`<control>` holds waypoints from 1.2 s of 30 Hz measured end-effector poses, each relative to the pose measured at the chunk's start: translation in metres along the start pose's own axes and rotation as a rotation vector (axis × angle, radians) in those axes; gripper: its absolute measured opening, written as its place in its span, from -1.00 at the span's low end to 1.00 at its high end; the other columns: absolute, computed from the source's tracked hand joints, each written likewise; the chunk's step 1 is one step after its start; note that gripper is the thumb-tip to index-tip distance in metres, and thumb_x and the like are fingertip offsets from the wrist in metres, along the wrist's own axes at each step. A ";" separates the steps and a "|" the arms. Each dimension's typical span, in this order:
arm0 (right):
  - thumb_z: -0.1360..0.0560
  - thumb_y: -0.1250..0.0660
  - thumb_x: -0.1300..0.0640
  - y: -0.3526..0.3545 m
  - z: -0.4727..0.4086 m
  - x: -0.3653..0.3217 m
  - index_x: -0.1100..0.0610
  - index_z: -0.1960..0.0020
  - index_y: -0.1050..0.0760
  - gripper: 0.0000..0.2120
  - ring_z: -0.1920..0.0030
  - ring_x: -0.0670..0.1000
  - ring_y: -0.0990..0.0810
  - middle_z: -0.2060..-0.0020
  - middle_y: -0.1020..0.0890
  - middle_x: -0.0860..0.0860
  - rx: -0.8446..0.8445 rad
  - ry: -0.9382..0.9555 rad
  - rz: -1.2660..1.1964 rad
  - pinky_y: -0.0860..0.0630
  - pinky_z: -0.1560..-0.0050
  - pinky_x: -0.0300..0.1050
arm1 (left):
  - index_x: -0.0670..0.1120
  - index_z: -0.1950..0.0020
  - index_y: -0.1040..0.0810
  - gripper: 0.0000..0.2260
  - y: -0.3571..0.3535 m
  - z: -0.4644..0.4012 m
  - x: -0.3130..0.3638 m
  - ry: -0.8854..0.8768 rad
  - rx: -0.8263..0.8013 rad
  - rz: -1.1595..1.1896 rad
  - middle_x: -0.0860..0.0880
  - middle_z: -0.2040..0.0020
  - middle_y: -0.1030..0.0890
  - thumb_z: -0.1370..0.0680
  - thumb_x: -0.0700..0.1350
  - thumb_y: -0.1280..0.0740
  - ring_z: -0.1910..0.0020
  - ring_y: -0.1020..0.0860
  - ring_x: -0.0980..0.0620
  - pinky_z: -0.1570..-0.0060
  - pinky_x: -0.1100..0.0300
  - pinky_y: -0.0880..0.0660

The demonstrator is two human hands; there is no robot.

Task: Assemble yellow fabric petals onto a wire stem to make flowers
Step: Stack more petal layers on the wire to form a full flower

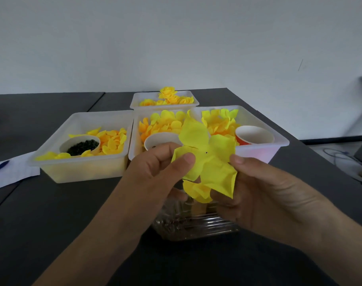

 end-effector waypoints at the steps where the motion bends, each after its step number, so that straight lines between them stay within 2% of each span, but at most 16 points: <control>1: -0.29 -0.55 0.05 -0.002 0.001 0.003 0.04 -0.18 -0.61 -0.53 0.24 0.08 -0.33 0.00 -0.49 0.13 0.004 -0.010 0.033 -0.32 0.26 -0.16 | 0.02 -0.03 -0.68 -0.67 -0.001 0.001 0.000 0.002 -0.005 0.008 -0.02 0.08 -0.72 -0.35 0.11 -0.34 0.18 -0.66 0.10 0.34 0.29 -0.56; 3: -0.29 -0.49 0.05 -0.003 0.002 0.007 0.04 0.01 -0.65 -0.72 0.41 -0.07 -0.36 0.17 -0.56 0.03 0.055 0.006 0.088 -0.29 0.39 -0.21 | 0.11 -0.04 -0.67 -0.67 -0.003 0.003 -0.001 0.005 -0.012 0.005 0.02 0.08 -0.72 -0.33 0.13 -0.34 0.18 -0.67 0.12 0.34 0.31 -0.55; 6: -0.25 -0.52 0.10 0.000 -0.001 0.010 0.17 0.12 -0.61 -0.74 0.47 -0.07 -0.35 0.29 -0.43 0.12 0.149 0.063 0.139 -0.26 0.50 -0.22 | 0.19 -0.02 -0.66 -0.68 -0.004 0.005 -0.001 0.006 -0.010 -0.014 0.06 0.07 -0.72 -0.31 0.17 -0.34 0.17 -0.66 0.13 0.35 0.33 -0.53; 8: -0.26 -0.55 0.16 0.002 -0.001 0.011 0.18 0.14 -0.62 -0.79 0.47 -0.07 -0.37 0.32 -0.45 0.10 0.163 0.079 0.177 -0.27 0.51 -0.23 | 0.21 -0.01 -0.66 -0.69 -0.004 0.006 -0.001 0.007 -0.013 -0.027 0.06 0.06 -0.72 -0.31 0.19 -0.34 0.19 -0.61 0.05 0.34 0.32 -0.53; 11: -0.28 -0.57 0.07 0.003 0.004 0.010 0.09 0.07 -0.67 -0.75 0.40 -0.11 -0.48 0.26 -0.60 -0.01 0.056 0.126 0.182 -0.37 0.44 -0.27 | 0.20 -0.01 -0.66 -0.68 -0.005 0.008 -0.001 0.018 -0.020 -0.011 0.06 0.05 -0.72 -0.30 0.20 -0.34 0.14 -0.60 -0.03 0.35 0.32 -0.51; 14: -0.40 -0.48 0.05 0.004 0.010 0.009 0.03 -0.09 -0.64 -0.73 0.28 -0.15 -0.55 0.12 -0.65 -0.10 -0.056 0.176 0.157 -0.44 0.33 -0.29 | 0.17 -0.02 -0.66 -0.70 -0.006 0.008 -0.003 0.026 -0.033 -0.021 0.07 0.04 -0.72 -0.33 0.18 -0.48 0.10 -0.64 0.03 0.35 0.34 -0.49; 16: -0.36 -0.51 0.01 0.004 0.013 0.010 0.02 -0.04 -0.66 -0.73 0.25 -0.14 -0.58 0.13 -0.66 -0.10 -0.064 0.165 0.193 -0.44 0.30 -0.27 | 0.19 -0.04 -0.66 -0.75 -0.006 0.008 -0.005 0.028 -0.049 -0.026 0.08 0.03 -0.71 -0.37 0.15 -0.43 0.10 -0.65 0.07 0.33 0.35 -0.49; 18: -0.23 -0.57 -0.13 0.004 0.010 0.006 0.02 -0.03 -0.67 -0.58 0.21 -0.11 -0.60 0.11 -0.67 -0.04 -0.053 0.099 0.287 -0.48 0.24 -0.18 | 0.21 -0.05 -0.65 -0.77 -0.006 0.008 -0.005 0.010 -0.082 -0.044 0.09 0.02 -0.71 -0.41 0.10 -0.38 0.14 -0.64 0.16 0.30 0.36 -0.50; 21: 0.14 -0.44 -0.54 0.003 0.002 -0.007 0.08 -0.09 -0.61 -0.01 0.17 -0.13 -0.64 -0.11 -0.62 0.21 0.089 0.002 0.596 -0.48 -0.09 0.10 | 0.16 -0.04 -0.67 -0.75 -0.004 0.008 -0.003 -0.015 -0.147 -0.062 0.08 0.05 -0.71 -0.39 0.13 -0.38 0.19 -0.63 0.22 0.28 0.36 -0.51; 23: 0.27 -0.51 -0.44 0.006 0.000 -0.017 0.20 -0.16 -0.59 0.14 -0.12 0.21 -0.61 -0.21 -0.56 0.30 0.176 -0.004 0.388 -0.36 -0.25 0.27 | 0.12 -0.01 -0.67 -0.73 -0.001 0.007 -0.004 -0.015 -0.173 -0.100 0.05 0.10 -0.71 -0.39 0.16 -0.35 0.23 -0.61 0.22 0.28 0.36 -0.51; 25: -0.06 -0.41 -0.36 0.002 -0.002 -0.028 0.10 -0.10 -0.64 -0.25 -0.13 0.31 -0.58 -0.10 -0.65 0.21 0.134 0.007 0.306 -0.44 -0.19 0.26 | 0.05 -0.02 -0.66 -0.71 0.001 0.004 -0.004 -0.014 -0.217 -0.165 -0.04 0.11 -0.69 -0.41 0.17 -0.35 0.24 -0.58 0.15 0.26 0.33 -0.52; 27: -0.42 -0.35 -0.02 0.001 -0.002 -0.035 0.07 -0.04 -0.66 -0.73 0.03 0.13 -0.65 0.06 -0.70 0.08 0.013 0.002 0.487 -0.58 0.05 -0.03 | 0.03 0.00 -0.65 -0.72 0.002 0.002 -0.004 -0.018 -0.271 -0.218 -0.03 0.14 -0.69 -0.44 0.16 -0.34 0.26 -0.56 0.15 0.25 0.34 -0.51; 29: -0.46 -0.35 0.13 0.003 -0.002 -0.037 0.09 -0.01 -0.66 -0.83 0.09 -0.01 -0.67 0.09 -0.70 0.02 -0.098 -0.027 0.586 -0.56 0.11 -0.22 | 0.05 0.02 -0.65 -0.75 0.000 0.001 -0.003 -0.018 -0.312 -0.257 0.07 0.19 -0.68 -0.45 0.16 -0.33 0.29 -0.54 0.21 0.27 0.37 -0.48; 32: -0.47 -0.39 0.16 0.003 -0.003 -0.036 0.05 0.08 -0.67 -0.91 0.13 -0.04 -0.68 0.14 -0.70 -0.01 -0.141 -0.029 0.646 -0.55 0.12 -0.25 | 0.08 0.06 -0.65 -0.79 -0.002 0.002 -0.002 -0.017 -0.354 -0.266 0.15 0.28 -0.62 -0.47 0.16 -0.33 0.33 -0.50 0.27 0.29 0.42 -0.43; 34: -0.50 -0.40 0.14 0.007 -0.002 -0.034 0.04 0.06 -0.66 -0.93 0.11 -0.06 -0.68 0.12 -0.70 -0.04 -0.153 -0.028 0.647 -0.55 0.10 -0.27 | 0.07 0.06 -0.66 -0.81 -0.002 0.003 -0.002 -0.004 -0.382 -0.236 0.13 0.22 -0.66 -0.48 0.13 -0.34 0.27 -0.56 0.23 0.24 0.40 -0.46; 36: -0.49 -0.40 -0.01 0.016 0.003 -0.027 0.00 -0.01 -0.65 -0.85 0.07 -0.08 -0.68 0.07 -0.71 -0.06 -0.150 -0.047 0.688 -0.55 0.10 -0.28 | -0.01 0.05 -0.65 -0.74 0.000 0.006 -0.005 0.027 -0.390 -0.212 0.01 0.19 -0.67 -0.45 0.15 -0.37 0.25 -0.57 0.16 0.24 0.35 -0.47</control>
Point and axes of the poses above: each hand's wrist, its own z-axis away from the middle knuckle, its own y-axis out of the back of the hand, x = y × z, the point moved 2 cm from there along -z, towards the middle knuckle
